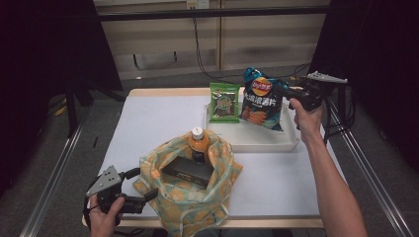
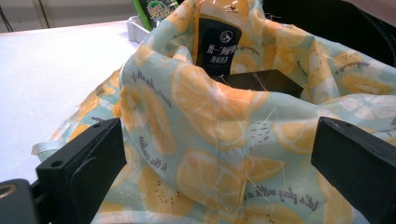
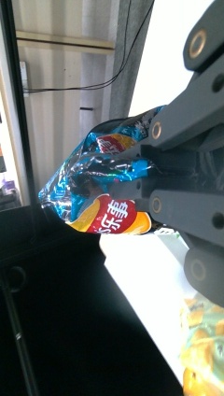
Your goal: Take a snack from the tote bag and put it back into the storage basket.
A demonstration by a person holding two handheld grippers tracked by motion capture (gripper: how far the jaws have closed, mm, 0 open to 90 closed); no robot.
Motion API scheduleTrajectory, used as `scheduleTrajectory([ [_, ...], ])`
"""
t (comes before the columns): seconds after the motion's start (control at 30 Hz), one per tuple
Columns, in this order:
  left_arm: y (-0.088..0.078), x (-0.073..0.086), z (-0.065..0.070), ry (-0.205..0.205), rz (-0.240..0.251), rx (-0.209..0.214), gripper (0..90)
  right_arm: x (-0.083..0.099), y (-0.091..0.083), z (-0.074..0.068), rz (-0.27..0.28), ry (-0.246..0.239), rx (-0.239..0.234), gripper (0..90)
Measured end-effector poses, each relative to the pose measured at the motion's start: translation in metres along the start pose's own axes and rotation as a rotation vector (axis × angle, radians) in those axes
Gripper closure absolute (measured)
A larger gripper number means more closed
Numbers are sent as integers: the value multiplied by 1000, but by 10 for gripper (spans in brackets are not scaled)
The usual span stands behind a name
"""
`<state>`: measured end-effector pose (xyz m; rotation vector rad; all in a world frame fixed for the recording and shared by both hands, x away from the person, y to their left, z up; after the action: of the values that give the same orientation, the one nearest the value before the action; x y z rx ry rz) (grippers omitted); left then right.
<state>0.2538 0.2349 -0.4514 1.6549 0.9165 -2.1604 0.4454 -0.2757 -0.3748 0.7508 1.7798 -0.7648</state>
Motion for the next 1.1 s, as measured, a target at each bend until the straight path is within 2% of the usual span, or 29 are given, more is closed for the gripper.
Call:
scheduleTrajectory([
  [0.07, -1, 0, 0, 1, 0, -4, 26, 2, 3, 3, -12, 0, 5, 878],
  [0.37, -2, 0, -1, -4, 1, -5, 26, 3, 6, 17, -1, 30, 26, 878],
  [0.43, -1, 0, -2, -2, 4, 8, 26, 3, 5, 19, -2, 26, 27, 878],
  [0.6, -1, 1, -2, -4, -1, 6, 26, 3, 2, 19, -10, 24, 36, 878],
  [0.8, 0, 1, -2, -3, -2, 8, 26, 9, 10, 23, -29, 19, 37, 876],
  [0.93, -1, 1, -3, -5, 1, 6, 26, 12, 14, 31, -22, 15, 53, 868],
  [1.03, -2, 0, -4, -4, -2, -7, 26, 12, 17, 40, -27, 11, 77, 854],
  [1.1, -2, 1, -4, -7, 1, 0, 26, 12, 18, 46, -24, 15, 105, 832],
])
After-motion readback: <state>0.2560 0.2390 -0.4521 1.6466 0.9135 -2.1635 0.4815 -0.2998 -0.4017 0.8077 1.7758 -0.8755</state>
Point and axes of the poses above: each handheld gripper's, and its own axes: y roughly forward along the jaws, x roughly out of its underside, z roughly to its right, the point moved 4 cm from there along y, roughly forward along the jaws, and after that the axes turned 4 degrees about z, right-handed, at the moved point
